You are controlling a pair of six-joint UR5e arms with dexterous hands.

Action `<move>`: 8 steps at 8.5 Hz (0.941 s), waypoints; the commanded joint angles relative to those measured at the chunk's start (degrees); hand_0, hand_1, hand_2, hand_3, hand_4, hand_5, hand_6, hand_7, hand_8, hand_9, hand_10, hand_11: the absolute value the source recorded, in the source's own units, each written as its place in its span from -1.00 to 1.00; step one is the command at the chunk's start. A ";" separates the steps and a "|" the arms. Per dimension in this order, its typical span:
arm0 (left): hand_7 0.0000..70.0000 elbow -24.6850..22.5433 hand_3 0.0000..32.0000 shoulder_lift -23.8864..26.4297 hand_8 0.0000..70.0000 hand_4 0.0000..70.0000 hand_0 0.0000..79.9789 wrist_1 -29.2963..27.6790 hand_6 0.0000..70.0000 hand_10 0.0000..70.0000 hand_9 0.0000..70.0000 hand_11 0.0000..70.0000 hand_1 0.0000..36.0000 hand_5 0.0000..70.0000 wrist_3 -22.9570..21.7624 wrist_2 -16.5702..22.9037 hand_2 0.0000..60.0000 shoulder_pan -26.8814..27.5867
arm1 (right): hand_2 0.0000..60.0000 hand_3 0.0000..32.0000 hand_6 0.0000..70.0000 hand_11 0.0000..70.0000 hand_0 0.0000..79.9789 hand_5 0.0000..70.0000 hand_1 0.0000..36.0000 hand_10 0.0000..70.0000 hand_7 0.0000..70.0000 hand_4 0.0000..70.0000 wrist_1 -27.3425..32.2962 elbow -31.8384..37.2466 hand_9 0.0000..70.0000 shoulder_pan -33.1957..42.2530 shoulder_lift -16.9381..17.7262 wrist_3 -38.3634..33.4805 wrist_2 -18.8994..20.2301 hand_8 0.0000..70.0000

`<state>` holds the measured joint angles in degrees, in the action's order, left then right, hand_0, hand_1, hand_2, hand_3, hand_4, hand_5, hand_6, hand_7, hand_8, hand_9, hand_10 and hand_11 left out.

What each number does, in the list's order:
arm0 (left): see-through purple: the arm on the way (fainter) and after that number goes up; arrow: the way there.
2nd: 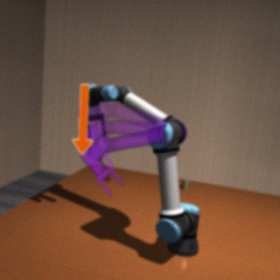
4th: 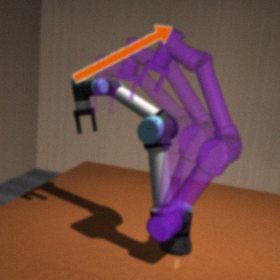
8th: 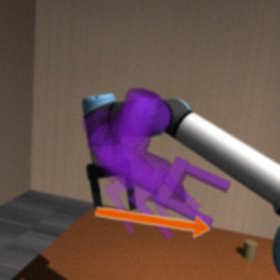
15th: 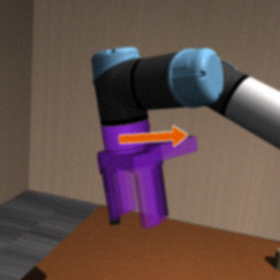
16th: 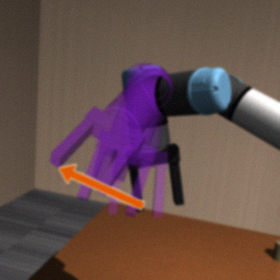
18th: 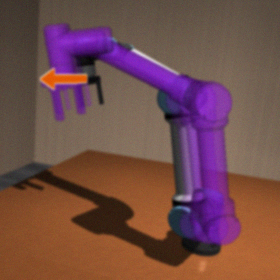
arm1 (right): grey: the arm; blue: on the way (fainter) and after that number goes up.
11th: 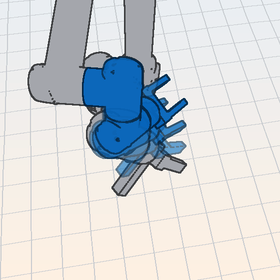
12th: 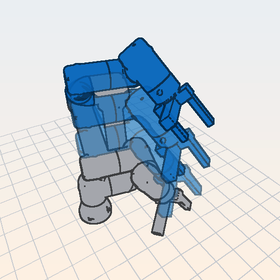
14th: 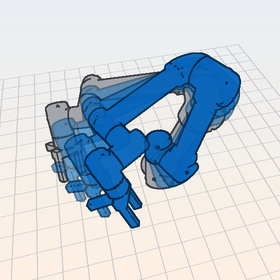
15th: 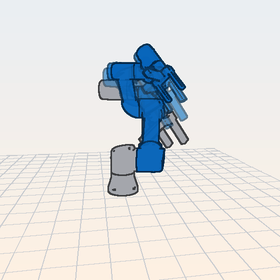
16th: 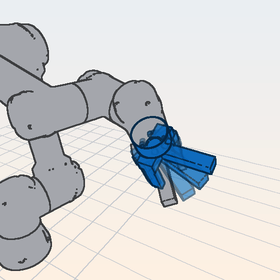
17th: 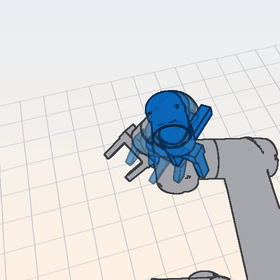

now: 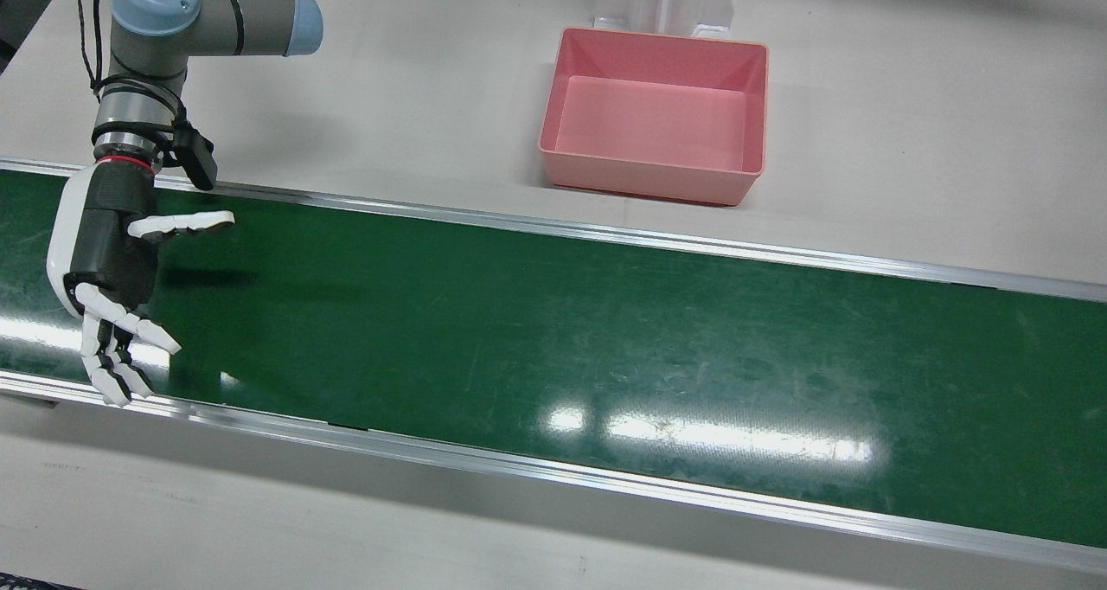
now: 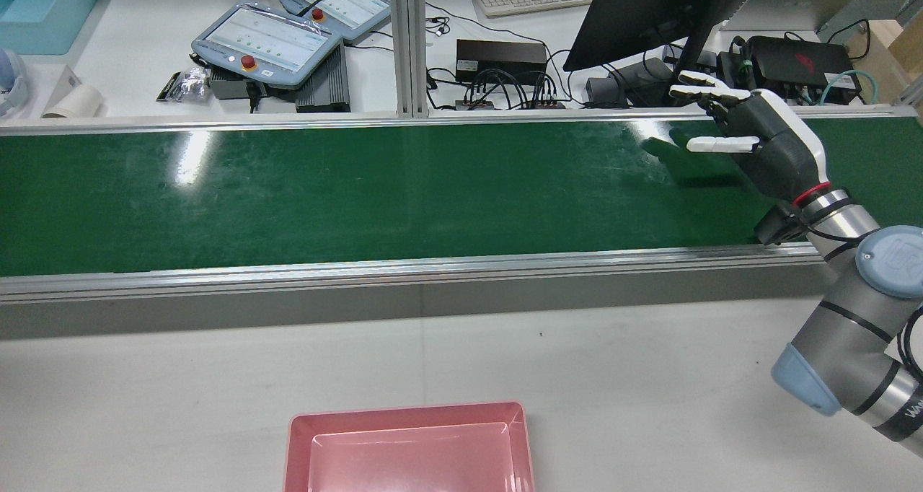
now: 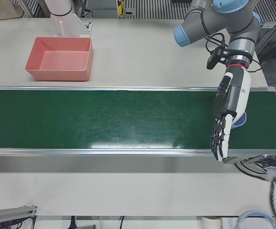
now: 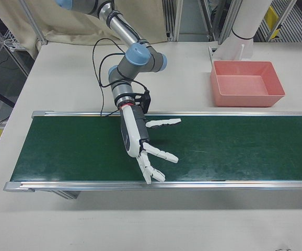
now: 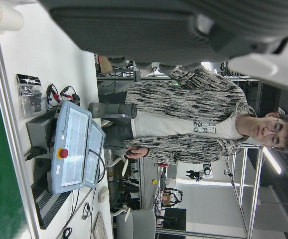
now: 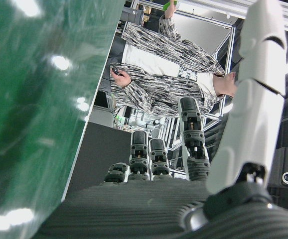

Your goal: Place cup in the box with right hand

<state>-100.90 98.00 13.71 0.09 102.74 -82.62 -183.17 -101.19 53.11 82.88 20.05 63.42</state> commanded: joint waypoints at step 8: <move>-1.00 0.00 -1.00 0.09 -1.00 -1.00 -1.00 0.00 -1.00 -1.00 -1.00 -1.00 -1.00 -1.00 0.00 0.00 -1.00 0.00 | -0.88 -1.00 -0.81 -0.82 0.30 -0.84 -0.24 -0.91 -0.35 -0.21 -0.17 0.64 -0.35 -1.52 -0.44 0.51 -0.13 -0.64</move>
<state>-100.89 98.07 13.71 0.09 102.74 -82.62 -183.34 -100.68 51.79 82.66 20.48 63.27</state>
